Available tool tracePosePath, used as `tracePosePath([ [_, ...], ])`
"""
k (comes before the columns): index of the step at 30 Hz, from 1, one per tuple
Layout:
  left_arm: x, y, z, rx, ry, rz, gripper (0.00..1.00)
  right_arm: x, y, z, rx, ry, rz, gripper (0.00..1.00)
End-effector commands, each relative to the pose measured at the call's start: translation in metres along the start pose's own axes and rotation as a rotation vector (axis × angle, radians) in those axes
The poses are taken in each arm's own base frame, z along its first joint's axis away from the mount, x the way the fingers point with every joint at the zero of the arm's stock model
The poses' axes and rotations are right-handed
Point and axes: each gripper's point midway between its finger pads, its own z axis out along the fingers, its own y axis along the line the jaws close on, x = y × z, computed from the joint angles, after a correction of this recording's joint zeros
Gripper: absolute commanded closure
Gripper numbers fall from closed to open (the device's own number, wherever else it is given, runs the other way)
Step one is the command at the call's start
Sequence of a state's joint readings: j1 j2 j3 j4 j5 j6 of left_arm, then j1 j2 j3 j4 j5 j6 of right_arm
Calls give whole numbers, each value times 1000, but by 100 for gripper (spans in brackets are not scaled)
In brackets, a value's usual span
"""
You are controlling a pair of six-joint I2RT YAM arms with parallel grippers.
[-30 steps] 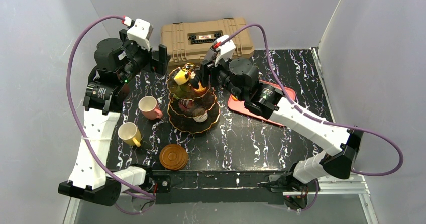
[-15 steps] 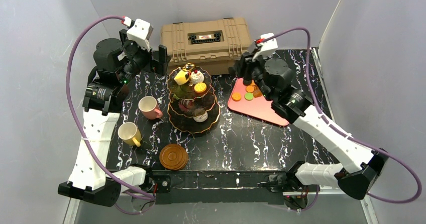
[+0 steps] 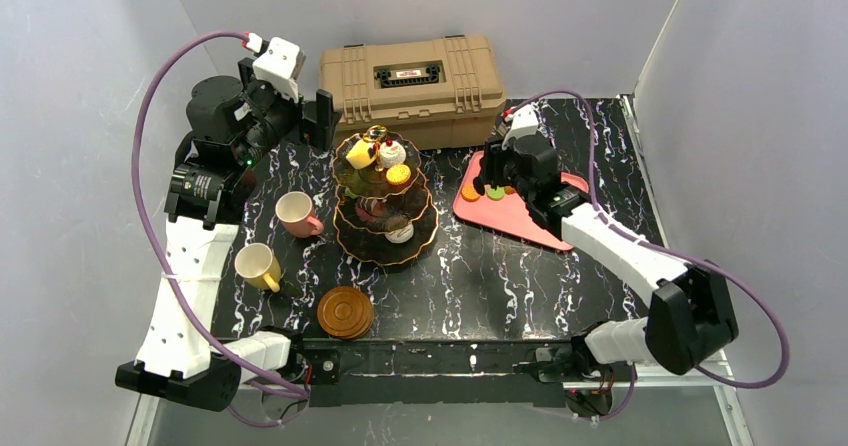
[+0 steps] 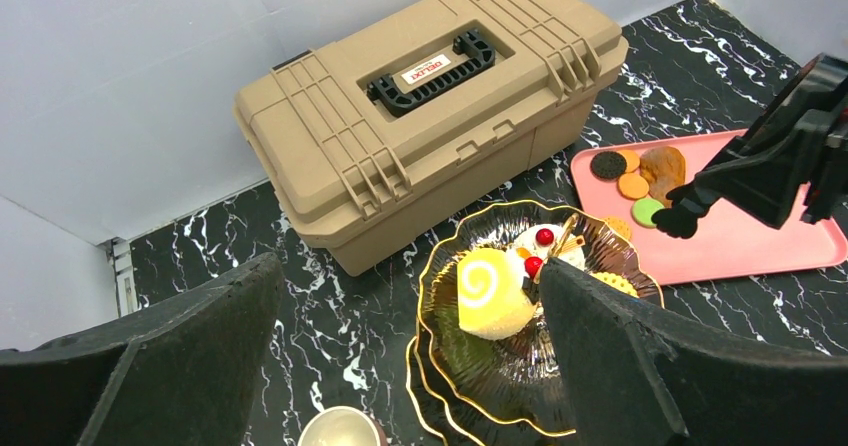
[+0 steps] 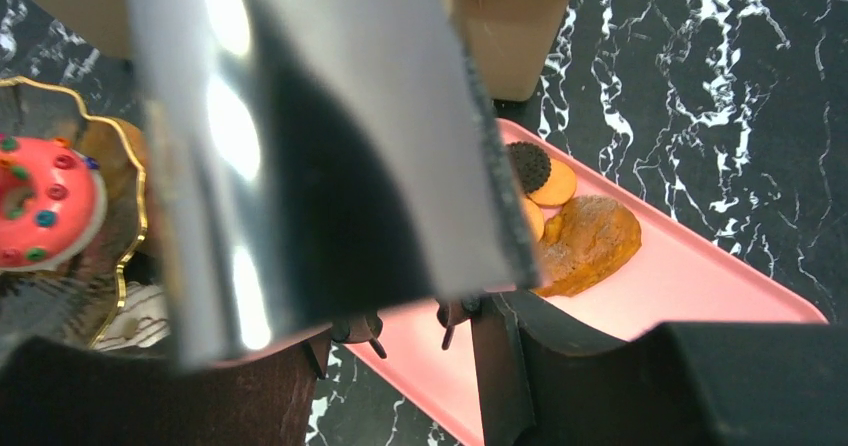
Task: Serve the afternoon tea
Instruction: Pick up the desert from the tray.
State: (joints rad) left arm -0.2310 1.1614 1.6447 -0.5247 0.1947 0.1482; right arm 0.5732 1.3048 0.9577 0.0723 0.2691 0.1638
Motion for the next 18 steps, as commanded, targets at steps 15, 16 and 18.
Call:
tracePosePath([
  [15,-9,3,-4,-9,-22,19,1,13,-1,61,-112,-47,-30,33],
  [16,-8,3,-4,-10,-19,22,1,16,-3,64,-110,-44,-30,33],
  [18,-8,4,-3,-10,-17,25,1,18,-3,68,-119,-44,-27,33],
])
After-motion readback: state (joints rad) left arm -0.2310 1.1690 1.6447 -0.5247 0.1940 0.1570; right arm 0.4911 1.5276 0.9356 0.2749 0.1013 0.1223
